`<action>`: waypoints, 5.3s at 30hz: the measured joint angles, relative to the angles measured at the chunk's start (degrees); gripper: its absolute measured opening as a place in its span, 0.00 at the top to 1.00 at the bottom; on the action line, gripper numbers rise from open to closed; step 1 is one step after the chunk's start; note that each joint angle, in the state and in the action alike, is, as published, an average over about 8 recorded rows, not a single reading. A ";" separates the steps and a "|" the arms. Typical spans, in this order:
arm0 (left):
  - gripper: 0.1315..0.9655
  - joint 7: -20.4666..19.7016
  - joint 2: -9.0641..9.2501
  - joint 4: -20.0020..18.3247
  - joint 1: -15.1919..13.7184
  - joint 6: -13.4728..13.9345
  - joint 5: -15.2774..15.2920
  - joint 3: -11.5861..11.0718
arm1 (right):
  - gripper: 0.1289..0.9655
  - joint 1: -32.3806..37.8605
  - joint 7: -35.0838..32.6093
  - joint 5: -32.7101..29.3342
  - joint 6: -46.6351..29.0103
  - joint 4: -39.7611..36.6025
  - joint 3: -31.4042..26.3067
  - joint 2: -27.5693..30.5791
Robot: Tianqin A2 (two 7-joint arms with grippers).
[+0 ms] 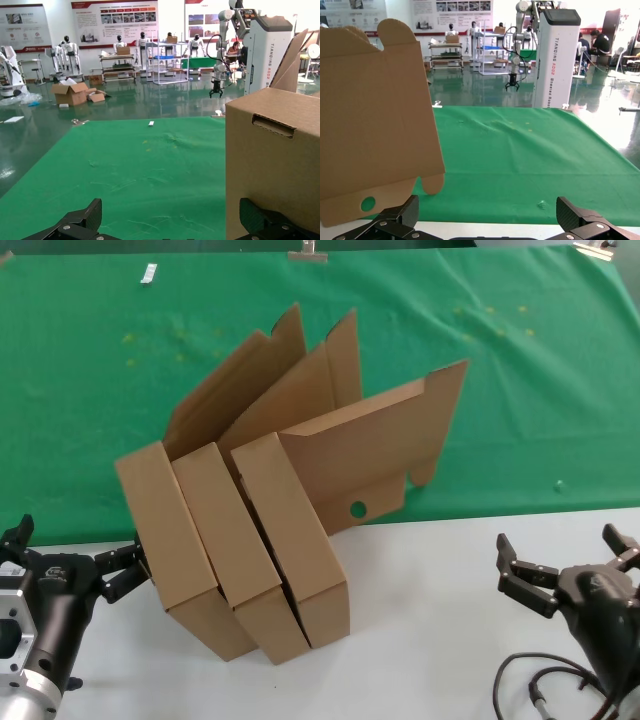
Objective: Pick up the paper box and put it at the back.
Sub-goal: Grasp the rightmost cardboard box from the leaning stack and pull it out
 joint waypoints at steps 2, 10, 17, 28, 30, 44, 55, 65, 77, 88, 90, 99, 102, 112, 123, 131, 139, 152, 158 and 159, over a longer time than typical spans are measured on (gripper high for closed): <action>0.00 0.00 0.00 0.00 0.00 0.00 0.00 0.00 | 0.00 0.00 0.00 0.00 0.00 0.00 0.00 0.00; 0.00 0.00 0.00 0.00 0.00 0.00 0.00 0.00 | 0.00 0.00 0.00 0.00 0.00 0.00 0.00 0.00; 0.00 0.00 0.00 0.00 0.00 0.00 0.00 0.00 | 0.00 0.00 0.00 0.00 0.00 0.00 0.00 0.00; 0.01 0.00 0.00 0.00 0.00 0.00 0.00 0.00 | 0.00 0.00 0.00 0.00 0.00 0.00 0.00 0.00; 0.04 0.00 0.00 0.00 0.00 0.00 0.00 0.00 | 0.00 0.00 0.00 0.00 0.00 0.00 0.00 0.00; 0.25 0.00 0.00 0.00 0.00 0.00 0.00 0.00 | 0.00 0.00 0.00 0.00 0.00 0.00 0.00 0.00; 0.51 0.00 0.00 0.00 0.00 0.00 0.00 0.00 | 0.00 0.00 0.00 0.00 0.00 0.00 0.00 0.00; 0.71 0.00 0.00 0.00 0.00 0.00 0.00 0.00 | 0.00 0.00 0.00 0.00 0.00 0.00 0.00 0.00; 0.91 0.00 0.00 0.00 0.00 0.00 0.00 0.00 | 0.00 0.00 0.00 0.00 0.00 0.00 0.00 0.00; 0.98 0.00 0.00 0.00 0.00 0.00 0.00 0.00 | 0.00 0.00 0.00 0.00 0.00 0.00 0.00 0.00; 0.98 0.00 0.00 0.00 0.00 0.00 0.00 0.00 | 0.00 0.00 0.00 0.00 0.00 0.00 0.00 0.00; 0.97 0.00 0.00 0.00 0.00 0.00 0.00 0.00 | 0.00 0.00 0.00 0.00 0.00 0.00 0.00 0.00; 0.95 0.00 0.00 0.00 0.00 0.00 0.00 0.00 | 0.00 0.00 0.00 0.00 0.00 0.00 0.00 0.00; 0.82 0.00 0.00 0.00 0.00 0.00 0.00 0.00 | 0.00 0.00 0.00 0.00 0.00 0.00 0.00 0.00; 0.57 0.00 0.00 0.00 0.00 0.00 0.00 0.00 | 0.00 0.00 0.00 0.00 0.00 0.00 0.00 0.00; 0.35 0.00 0.00 0.00 0.00 0.00 0.00 0.00 | 0.00 0.00 0.00 0.00 0.00 0.00 0.00 0.00; 0.18 0.00 0.00 0.00 0.00 0.00 0.00 0.00 | 0.00 0.00 0.00 0.00 0.00 0.00 0.00 0.00; 0.04 0.00 0.00 0.00 0.00 0.00 0.00 0.00 | 0.00 0.16 0.42 1.03 0.66 -0.04 -1.08 0.98; 0.01 0.00 0.00 0.00 0.00 0.00 0.00 0.00 | 0.00 2.50 -0.63 5.08 -0.93 -1.93 -0.84 2.35; 0.01 0.00 0.00 0.00 0.00 0.00 0.00 0.00 | 0.00 3.40 -1.90 5.61 -2.50 -2.84 0.49 1.78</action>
